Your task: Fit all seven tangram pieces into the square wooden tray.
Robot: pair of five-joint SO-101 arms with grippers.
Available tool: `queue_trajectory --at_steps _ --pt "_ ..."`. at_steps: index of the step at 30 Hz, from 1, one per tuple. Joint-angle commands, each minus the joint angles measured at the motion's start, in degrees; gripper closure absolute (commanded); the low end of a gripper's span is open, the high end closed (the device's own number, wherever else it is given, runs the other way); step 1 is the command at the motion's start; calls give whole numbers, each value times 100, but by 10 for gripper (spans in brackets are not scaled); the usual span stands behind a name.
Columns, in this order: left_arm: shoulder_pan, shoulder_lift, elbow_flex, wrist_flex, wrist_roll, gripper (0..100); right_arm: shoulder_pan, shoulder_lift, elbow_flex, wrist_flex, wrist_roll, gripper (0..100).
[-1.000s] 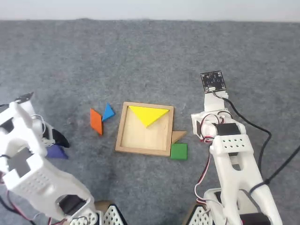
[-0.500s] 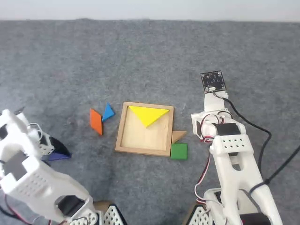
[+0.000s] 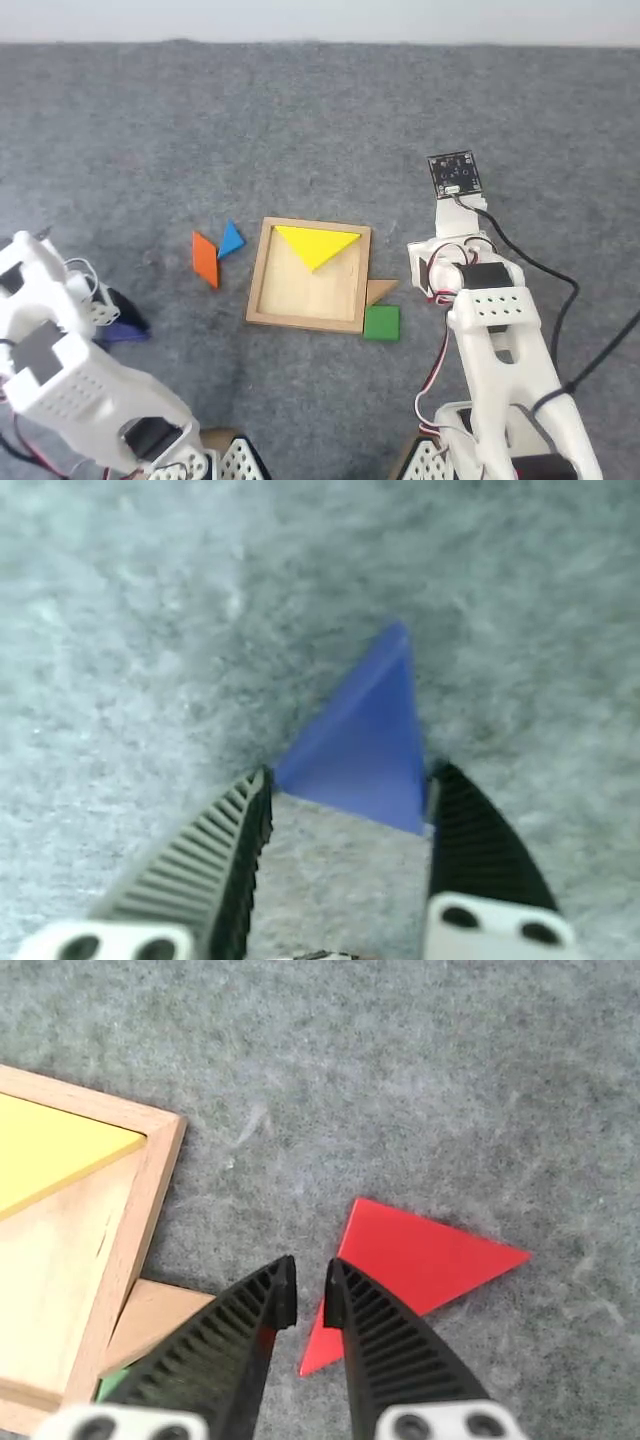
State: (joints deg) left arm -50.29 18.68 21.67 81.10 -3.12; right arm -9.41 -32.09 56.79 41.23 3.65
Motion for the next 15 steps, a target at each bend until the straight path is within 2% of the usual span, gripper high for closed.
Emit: queue_trajectory --at_steps 1,8,12,15 --pt "123 -97 -31 -229 18 823 -13 -242 -53 40 53 936" --pt "123 -105 -119 -220 -9 823 -13 -242 -53 40 53 936" --pt "79 -105 -391 -18 -404 821 -13 -242 -53 40 53 936" --pt "79 -105 -611 202 -677 784 -13 -242 -53 40 53 936"
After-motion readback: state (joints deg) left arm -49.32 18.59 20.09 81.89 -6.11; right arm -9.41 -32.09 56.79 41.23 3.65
